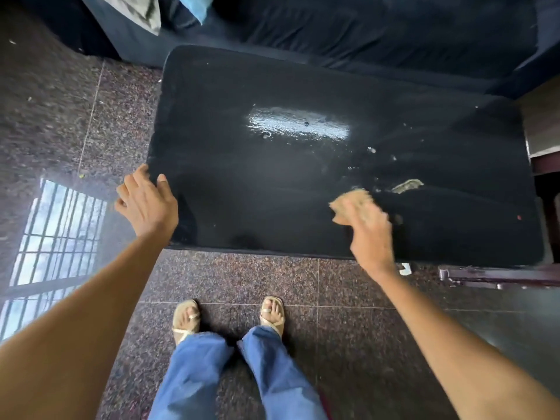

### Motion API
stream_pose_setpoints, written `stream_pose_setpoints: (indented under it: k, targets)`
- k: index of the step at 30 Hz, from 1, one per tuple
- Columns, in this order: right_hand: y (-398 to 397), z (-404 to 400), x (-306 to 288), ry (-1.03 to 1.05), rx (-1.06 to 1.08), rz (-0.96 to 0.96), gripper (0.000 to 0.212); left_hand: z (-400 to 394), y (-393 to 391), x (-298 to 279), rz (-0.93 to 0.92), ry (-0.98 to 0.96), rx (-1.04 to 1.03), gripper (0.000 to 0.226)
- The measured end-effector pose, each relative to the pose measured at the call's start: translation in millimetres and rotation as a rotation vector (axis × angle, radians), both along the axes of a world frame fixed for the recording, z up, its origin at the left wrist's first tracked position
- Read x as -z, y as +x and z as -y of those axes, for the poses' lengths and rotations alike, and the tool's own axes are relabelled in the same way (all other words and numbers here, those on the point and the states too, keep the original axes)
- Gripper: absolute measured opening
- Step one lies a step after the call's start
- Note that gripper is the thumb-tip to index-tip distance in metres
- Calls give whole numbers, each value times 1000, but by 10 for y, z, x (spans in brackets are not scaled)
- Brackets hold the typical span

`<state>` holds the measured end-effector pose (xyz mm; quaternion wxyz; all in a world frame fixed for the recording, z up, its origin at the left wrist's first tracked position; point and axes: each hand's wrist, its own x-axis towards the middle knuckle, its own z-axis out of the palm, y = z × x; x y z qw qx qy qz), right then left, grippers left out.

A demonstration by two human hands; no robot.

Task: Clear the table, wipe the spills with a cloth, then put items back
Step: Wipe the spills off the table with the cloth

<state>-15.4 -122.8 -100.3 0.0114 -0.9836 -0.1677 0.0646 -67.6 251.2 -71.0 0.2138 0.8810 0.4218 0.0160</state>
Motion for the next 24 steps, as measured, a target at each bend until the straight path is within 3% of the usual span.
stream_pose_setpoints:
  k: [3,6,8,12,17,19,22,24]
  targets:
    - [-190,62,48,1,464,23,68,-194,-77,39,7,3,-26,40]
    - [-247,-515,134,63,891,42,71,-429,-158,85,-7,-11,-21,41]
    - [-285,-971,167,90,1006,61,76,-538,-201,95,-15,-22,-10,41]
    - [-595,-2249,198,195,729,72,77,-892,-250,107,-35,-34,24,40]
    - [-920,-3587,85,263,255,-94,53,-1247,-218,110,-71,-42,85,40]
    - [-945,-3641,107,158,70,-48,64,-1359,-201,103,-74,-42,116,40]
    - [-807,-3260,169,168,-244,-72,80,-1477,-188,93,-87,-41,139,41]
    - [-666,-2877,122,162,-216,-81,78,-1517,-170,83,-84,-56,156,41]
